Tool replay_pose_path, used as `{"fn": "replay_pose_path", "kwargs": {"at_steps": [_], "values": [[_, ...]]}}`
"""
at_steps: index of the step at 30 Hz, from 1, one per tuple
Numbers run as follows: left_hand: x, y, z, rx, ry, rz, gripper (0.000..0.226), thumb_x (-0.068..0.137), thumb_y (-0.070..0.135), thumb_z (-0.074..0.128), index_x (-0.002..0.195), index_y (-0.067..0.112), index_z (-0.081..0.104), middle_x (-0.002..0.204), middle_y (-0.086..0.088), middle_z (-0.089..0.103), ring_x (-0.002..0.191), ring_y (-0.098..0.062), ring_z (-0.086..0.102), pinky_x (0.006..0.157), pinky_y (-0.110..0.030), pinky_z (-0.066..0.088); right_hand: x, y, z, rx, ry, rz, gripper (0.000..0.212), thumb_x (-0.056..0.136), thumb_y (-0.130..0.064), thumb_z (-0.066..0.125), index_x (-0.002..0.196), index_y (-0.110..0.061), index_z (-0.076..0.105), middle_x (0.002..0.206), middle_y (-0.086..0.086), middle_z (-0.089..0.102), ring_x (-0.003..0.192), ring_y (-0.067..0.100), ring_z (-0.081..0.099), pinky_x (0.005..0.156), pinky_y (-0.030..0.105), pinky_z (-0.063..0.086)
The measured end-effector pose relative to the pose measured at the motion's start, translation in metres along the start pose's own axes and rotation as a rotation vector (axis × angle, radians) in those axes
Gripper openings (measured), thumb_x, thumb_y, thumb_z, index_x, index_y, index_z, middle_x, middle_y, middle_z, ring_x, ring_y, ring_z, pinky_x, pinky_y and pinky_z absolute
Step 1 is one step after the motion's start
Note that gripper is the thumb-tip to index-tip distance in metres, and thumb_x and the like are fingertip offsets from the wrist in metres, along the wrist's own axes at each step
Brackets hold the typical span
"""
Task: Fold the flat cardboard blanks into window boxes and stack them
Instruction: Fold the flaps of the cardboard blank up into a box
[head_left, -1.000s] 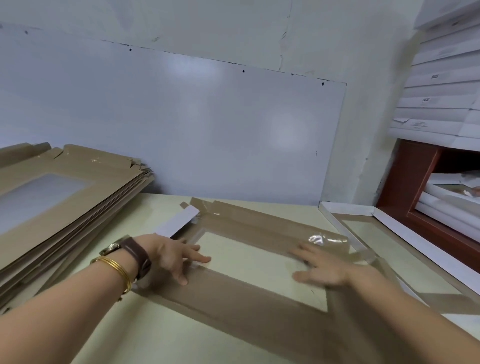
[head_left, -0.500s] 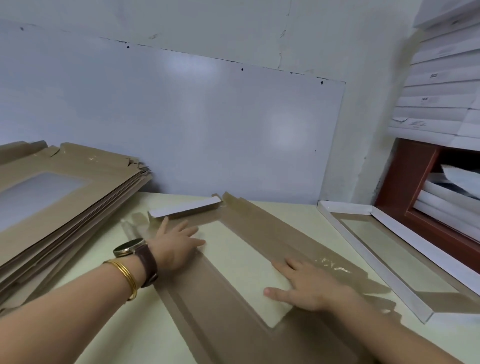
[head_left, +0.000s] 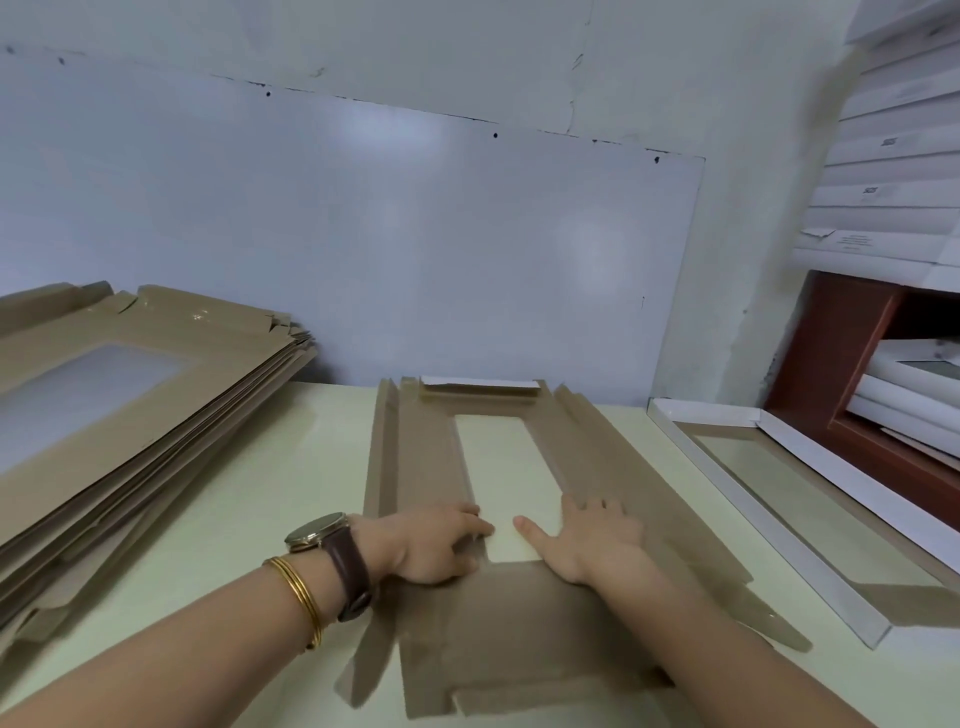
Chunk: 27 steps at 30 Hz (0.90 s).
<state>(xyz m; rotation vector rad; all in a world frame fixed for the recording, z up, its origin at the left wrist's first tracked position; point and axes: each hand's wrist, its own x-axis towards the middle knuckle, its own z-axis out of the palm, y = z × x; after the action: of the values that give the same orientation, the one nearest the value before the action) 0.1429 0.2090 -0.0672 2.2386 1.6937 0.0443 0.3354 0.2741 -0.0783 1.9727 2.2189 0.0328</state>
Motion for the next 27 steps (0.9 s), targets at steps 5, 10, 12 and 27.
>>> {"fn": "replay_pose_path", "kwargs": {"at_steps": [5, 10, 12, 27], "values": [[-0.002, 0.009, 0.000, -0.047, -0.006, 0.008, 0.052, 0.100, 0.038, 0.045, 0.148, 0.021, 0.035, 0.159, 0.001, 0.020, 0.145, -0.016, 0.022, 0.116, -0.027, 0.017, 0.008, -0.001, -0.002, 0.000, -0.012, 0.070, 0.102, 0.078, -0.088, 0.010, 0.152, -0.019, 0.024, 0.151, 0.013, 0.035, 0.135, 0.034, 0.032, 0.102, 0.047, 0.037], [-0.003, 0.019, -0.001, -0.096, -0.041, -0.001, 0.057, 0.098, 0.047, 0.044, 0.149, 0.022, 0.034, 0.159, 0.004, 0.020, 0.146, -0.015, 0.019, 0.117, -0.029, 0.013, 0.014, -0.001, -0.005, -0.005, 0.002, 0.093, 0.102, 0.079, -0.087, 0.009, 0.151, -0.016, 0.026, 0.150, 0.013, 0.034, 0.134, 0.036, 0.032, 0.102, 0.049, 0.037], [-0.004, 0.020, -0.001, -0.087, -0.070, -0.015, 0.060, 0.098, 0.052, 0.041, 0.150, 0.021, 0.032, 0.160, 0.003, 0.017, 0.147, -0.015, 0.014, 0.120, -0.034, 0.010, 0.014, -0.001, -0.004, 0.002, 0.022, 0.086, 0.100, 0.080, -0.085, 0.008, 0.151, -0.017, 0.025, 0.151, 0.010, 0.031, 0.134, 0.036, 0.030, 0.101, 0.049, 0.036], [0.000, 0.016, 0.003, 0.041, -0.057, -0.044, 0.059, 0.101, 0.053, 0.028, 0.152, 0.025, 0.023, 0.162, 0.000, 0.009, 0.148, -0.020, 0.005, 0.120, -0.040, 0.005, -0.013, 0.051, -0.014, 0.538, -0.171, -0.314, 0.081, 0.074, -0.087, 0.038, 0.135, -0.035, 0.053, 0.134, -0.006, 0.043, 0.134, 0.014, 0.029, 0.115, 0.039, 0.024]]}}
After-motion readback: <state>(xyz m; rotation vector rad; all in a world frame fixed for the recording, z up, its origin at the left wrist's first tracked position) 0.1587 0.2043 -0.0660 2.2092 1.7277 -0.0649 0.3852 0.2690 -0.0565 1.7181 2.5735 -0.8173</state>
